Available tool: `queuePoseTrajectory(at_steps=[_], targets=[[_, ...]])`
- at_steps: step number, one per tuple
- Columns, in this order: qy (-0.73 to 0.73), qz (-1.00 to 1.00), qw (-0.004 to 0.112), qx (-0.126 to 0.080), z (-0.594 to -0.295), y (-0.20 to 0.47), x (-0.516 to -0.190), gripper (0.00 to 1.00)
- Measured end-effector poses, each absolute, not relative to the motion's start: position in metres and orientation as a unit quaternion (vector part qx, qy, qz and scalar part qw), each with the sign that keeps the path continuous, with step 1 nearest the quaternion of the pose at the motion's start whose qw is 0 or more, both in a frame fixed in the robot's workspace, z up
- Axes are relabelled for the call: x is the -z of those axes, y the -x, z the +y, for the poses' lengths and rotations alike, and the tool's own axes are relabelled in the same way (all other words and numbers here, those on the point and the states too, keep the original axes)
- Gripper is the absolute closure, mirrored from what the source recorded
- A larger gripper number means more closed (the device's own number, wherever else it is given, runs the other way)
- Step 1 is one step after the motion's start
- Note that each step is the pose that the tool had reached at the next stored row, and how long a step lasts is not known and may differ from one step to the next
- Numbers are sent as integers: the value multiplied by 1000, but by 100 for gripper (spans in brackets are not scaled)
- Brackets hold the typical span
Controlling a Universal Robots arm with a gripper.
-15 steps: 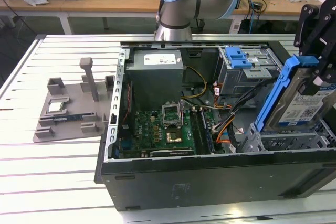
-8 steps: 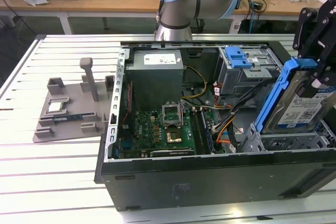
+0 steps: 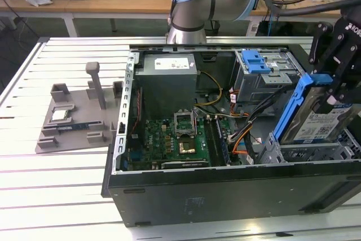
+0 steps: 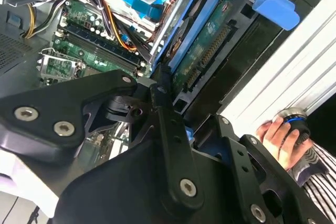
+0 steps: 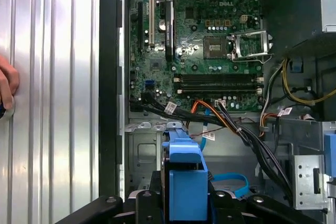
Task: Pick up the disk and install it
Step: 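Insert the disk into the insertion slot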
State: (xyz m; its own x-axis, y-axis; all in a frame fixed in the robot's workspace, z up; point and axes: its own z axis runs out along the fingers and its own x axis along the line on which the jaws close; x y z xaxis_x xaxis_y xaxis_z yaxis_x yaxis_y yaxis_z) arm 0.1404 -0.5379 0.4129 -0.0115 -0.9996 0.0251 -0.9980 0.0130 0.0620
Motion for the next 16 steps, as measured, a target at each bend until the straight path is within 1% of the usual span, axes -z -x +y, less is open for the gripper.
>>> queuePoseTrajectory(at_steps=[12, 16], targets=[[-702, -711, 32, 14, -538, -141, -387, 63], [-702, -711, 32, 14, -538, -141, -387, 63]])
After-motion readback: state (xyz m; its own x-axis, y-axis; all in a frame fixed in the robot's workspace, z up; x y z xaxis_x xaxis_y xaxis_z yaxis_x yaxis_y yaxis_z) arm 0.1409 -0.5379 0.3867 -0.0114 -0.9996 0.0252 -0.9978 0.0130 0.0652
